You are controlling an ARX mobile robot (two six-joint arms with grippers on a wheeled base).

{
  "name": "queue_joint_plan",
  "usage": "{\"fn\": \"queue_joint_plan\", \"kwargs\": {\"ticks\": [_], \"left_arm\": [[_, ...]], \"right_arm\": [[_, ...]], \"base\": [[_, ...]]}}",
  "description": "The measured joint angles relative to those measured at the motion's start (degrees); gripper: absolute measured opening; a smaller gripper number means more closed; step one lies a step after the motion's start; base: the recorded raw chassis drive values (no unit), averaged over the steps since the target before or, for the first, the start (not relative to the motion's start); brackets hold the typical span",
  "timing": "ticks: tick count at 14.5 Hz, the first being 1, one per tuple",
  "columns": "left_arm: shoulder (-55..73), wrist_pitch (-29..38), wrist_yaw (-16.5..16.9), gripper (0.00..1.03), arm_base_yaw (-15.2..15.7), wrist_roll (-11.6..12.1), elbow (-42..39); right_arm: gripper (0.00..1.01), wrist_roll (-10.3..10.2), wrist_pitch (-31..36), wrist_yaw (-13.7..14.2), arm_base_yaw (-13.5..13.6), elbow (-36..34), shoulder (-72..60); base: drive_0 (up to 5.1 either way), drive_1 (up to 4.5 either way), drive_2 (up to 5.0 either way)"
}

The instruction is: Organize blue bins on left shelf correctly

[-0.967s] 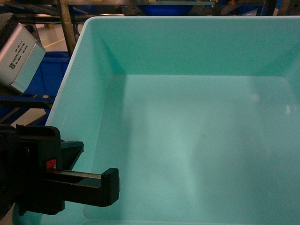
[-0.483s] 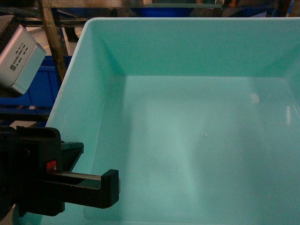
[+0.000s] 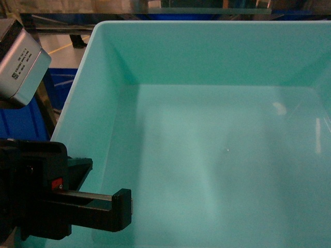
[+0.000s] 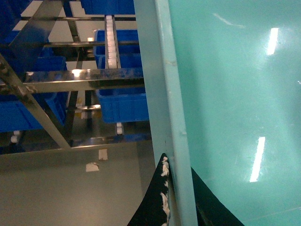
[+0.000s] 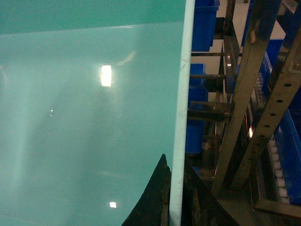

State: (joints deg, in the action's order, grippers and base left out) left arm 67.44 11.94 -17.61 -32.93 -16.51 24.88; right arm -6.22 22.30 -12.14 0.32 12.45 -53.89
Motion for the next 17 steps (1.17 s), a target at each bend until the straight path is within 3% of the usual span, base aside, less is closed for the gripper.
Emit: {"fn": "queue_joint_plan", "kwargs": {"ticks": [3,17], "left_arm": [[0.0,0.37,-0.02,0.02,0.0,0.02,0.0],[0.07,0.11,0.04,0.02,0.07,0.02,0.0]], "right_arm": [[0.02,0.0,0.42,0.0,0.0,0.0,0.0],[0.02,0.0,0.15,-0.09,0.0,0.04,0.0]], "base": [[0.1,4.31,-4.1],[0.0,0.0,0.0]]}}
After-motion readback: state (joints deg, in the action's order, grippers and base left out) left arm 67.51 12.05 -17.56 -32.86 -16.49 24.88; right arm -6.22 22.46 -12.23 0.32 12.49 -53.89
